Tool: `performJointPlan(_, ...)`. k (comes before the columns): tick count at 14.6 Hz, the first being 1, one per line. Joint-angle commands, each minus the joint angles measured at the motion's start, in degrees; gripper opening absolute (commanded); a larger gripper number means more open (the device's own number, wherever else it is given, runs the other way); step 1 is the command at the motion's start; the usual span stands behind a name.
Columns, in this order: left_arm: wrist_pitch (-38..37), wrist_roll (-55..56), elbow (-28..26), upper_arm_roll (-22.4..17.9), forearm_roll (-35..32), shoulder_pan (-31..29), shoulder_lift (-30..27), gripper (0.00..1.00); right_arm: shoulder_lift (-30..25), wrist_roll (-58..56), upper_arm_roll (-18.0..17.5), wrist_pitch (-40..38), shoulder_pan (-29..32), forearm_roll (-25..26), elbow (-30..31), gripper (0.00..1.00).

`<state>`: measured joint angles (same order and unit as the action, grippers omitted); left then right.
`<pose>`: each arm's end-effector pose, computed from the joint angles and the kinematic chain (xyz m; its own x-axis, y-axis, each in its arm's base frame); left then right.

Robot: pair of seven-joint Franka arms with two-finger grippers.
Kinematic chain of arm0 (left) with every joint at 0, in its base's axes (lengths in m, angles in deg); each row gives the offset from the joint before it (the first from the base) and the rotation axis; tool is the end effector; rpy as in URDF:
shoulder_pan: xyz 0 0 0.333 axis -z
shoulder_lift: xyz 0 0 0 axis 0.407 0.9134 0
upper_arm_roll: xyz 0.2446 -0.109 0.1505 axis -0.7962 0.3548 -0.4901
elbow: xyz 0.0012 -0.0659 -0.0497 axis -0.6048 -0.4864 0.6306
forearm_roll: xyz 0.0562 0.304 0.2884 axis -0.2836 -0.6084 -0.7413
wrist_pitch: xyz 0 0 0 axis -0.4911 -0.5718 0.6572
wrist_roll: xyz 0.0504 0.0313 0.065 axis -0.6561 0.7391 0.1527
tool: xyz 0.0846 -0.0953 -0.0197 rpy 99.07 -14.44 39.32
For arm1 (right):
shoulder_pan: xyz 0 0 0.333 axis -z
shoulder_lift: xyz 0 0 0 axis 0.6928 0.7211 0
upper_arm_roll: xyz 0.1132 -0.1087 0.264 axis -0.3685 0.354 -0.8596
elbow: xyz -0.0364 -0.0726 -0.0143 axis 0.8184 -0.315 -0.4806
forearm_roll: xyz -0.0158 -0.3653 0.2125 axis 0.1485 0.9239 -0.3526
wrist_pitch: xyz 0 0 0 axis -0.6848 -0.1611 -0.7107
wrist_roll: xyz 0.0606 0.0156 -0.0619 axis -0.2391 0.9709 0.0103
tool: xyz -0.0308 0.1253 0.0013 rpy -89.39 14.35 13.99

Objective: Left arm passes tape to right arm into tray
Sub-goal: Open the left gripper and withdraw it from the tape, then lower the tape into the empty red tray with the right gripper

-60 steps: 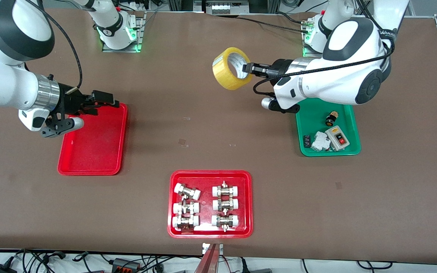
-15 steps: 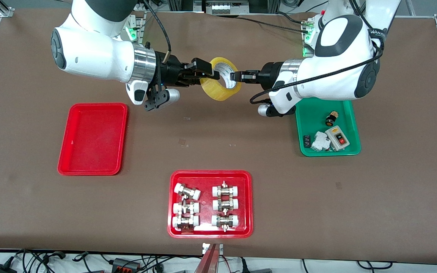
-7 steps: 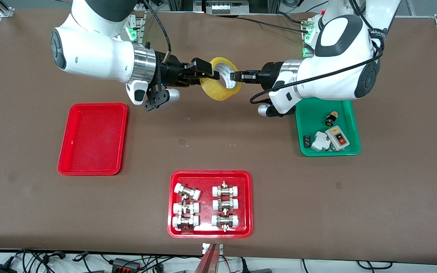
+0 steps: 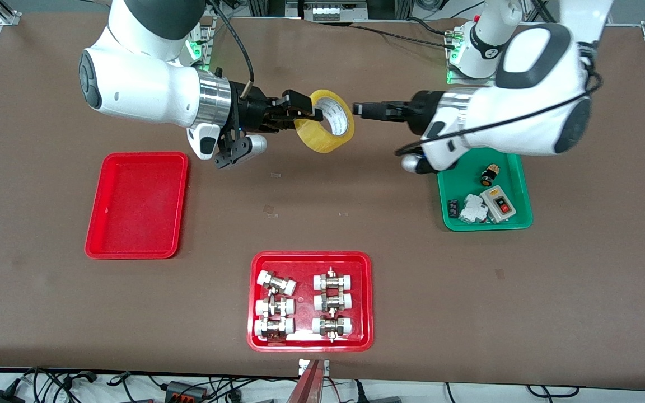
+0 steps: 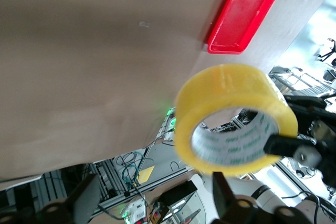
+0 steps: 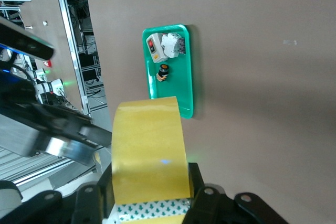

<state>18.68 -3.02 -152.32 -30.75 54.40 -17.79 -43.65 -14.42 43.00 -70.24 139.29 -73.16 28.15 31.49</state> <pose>0.5765 -0.3122 0.5098 0.8154 -0.0241 -0.5785 0.3615 -0.7593 0.5411 0.5702 0.4072 0.5102 0.9752 0.1169 -0.1880 -0.0650 -0.6606 -0.7479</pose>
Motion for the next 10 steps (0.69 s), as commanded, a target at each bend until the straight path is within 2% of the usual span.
performJointPlan(1, -6.4, -4.7, -0.1, 0.3, -11.2, -4.9, -2.3, 1.0, 1.4, -2.5, 0.6, -1.2, 2.9, -0.1, 0.6, 0.27)
performJointPlan(3, -7.6, -15.1, -0.7, 0.1, -24.4, -5.3, -2.1, 1.0, 3.5, -5.2, 0.6, -3.9, 8.7, 0.0, 1.1, 0.27)
performJointPlan(4, -7.7, -17.7, -0.7, -0.2, -28.8, -5.3, -2.2, 1.0, 5.0, -7.6, 0.6, -6.7, 12.2, -0.1, 1.1, 0.27)
performJointPlan(6, -7.6, -20.8, -0.2, -0.2, -34.7, -7.9, -2.5, 1.0, 8.8, -13.4, 0.6, -11.6, 20.6, 0.0, 1.1, 0.27)
performJointPlan(8, -6.9, -21.5, -0.1, -0.4, -37.7, -9.5, -3.1, 1.0, 12.1, -17.8, 0.6, -14.8, 28.4, 0.5, 1.1, 0.27)
performJointPlan(10, -7.1, -21.7, 2.0, -0.2, -41.5, -10.7, -4.0, 1.0, 14.4, -22.1, 0.6, -16.2, 32.8, 5.6, 1.2, 0.27)
